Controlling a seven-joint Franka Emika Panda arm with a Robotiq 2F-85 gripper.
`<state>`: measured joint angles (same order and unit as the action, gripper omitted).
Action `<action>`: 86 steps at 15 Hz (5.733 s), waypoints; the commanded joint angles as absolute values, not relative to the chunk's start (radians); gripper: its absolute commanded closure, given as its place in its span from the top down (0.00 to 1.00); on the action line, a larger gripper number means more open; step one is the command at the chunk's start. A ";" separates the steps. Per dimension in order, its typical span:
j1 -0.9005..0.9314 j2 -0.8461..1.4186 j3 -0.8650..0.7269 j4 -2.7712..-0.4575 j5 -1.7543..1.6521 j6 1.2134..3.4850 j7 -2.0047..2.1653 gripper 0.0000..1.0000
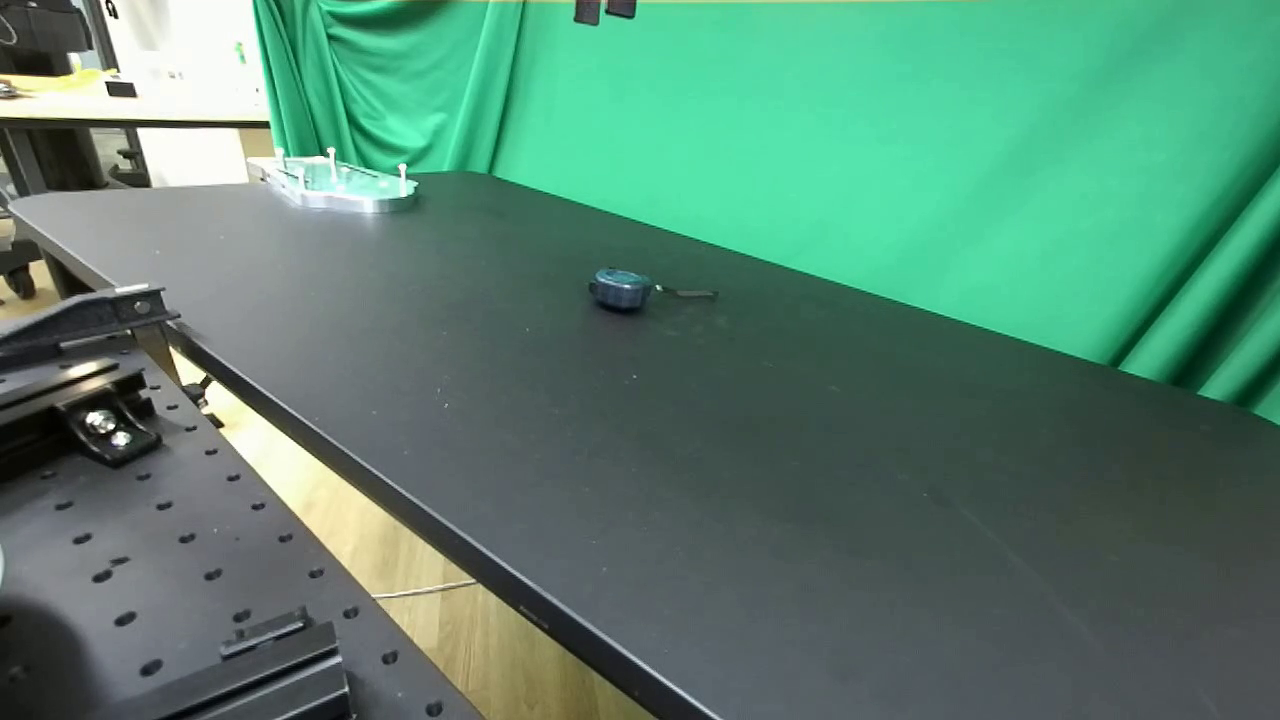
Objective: Move the tape measure from left to right.
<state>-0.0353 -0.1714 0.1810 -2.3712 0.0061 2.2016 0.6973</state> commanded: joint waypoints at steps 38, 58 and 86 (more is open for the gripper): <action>0.192 0.467 -0.062 -2.179 0.038 2.662 0.971 1.00; 0.196 0.464 -0.081 -2.190 0.055 2.611 0.917 0.43; -0.015 0.233 -0.066 -2.561 -0.176 2.768 -0.020 0.43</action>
<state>0.0255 0.2444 -0.0906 -2.5512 -0.2170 2.7710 0.0768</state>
